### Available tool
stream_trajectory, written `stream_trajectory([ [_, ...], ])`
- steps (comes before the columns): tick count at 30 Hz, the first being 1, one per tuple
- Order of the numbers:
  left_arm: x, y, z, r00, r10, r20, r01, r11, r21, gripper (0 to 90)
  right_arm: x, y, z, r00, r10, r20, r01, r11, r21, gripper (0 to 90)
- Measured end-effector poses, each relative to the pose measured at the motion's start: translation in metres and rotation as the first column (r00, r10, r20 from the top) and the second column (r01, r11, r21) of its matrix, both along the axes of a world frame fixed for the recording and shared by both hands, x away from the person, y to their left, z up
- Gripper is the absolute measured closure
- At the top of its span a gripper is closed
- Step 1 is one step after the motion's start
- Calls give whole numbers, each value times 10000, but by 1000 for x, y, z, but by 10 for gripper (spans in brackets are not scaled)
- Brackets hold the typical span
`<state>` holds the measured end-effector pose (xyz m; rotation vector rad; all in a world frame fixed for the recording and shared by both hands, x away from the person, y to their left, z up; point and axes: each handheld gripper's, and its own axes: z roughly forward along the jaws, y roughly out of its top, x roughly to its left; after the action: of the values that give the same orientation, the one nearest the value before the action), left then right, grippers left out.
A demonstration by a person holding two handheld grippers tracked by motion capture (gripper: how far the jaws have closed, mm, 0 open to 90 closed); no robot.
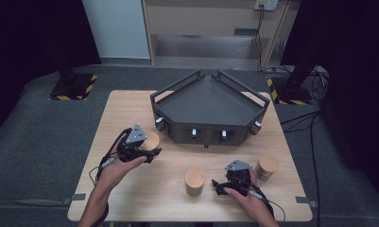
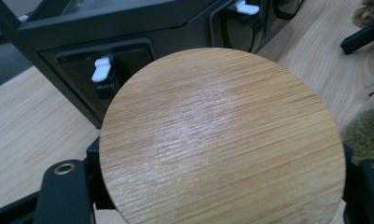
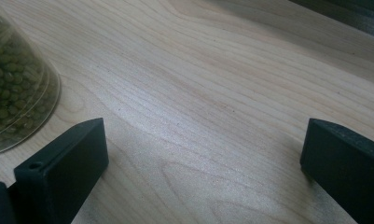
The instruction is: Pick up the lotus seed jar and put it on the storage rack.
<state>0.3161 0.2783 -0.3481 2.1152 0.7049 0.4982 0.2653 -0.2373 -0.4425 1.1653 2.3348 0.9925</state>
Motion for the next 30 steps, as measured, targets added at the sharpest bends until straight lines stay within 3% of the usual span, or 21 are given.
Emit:
stream_trajectory([
  [12,5,-5,10,9996,-269,35,268,9996,125,243,0,0,0,10000,4,2,-4,10000,-2,9],
  [30,13,1,25,9981,-601,160,599,9981,122,243,0,0,0,10000,0,2,0,10000,2,9],
])
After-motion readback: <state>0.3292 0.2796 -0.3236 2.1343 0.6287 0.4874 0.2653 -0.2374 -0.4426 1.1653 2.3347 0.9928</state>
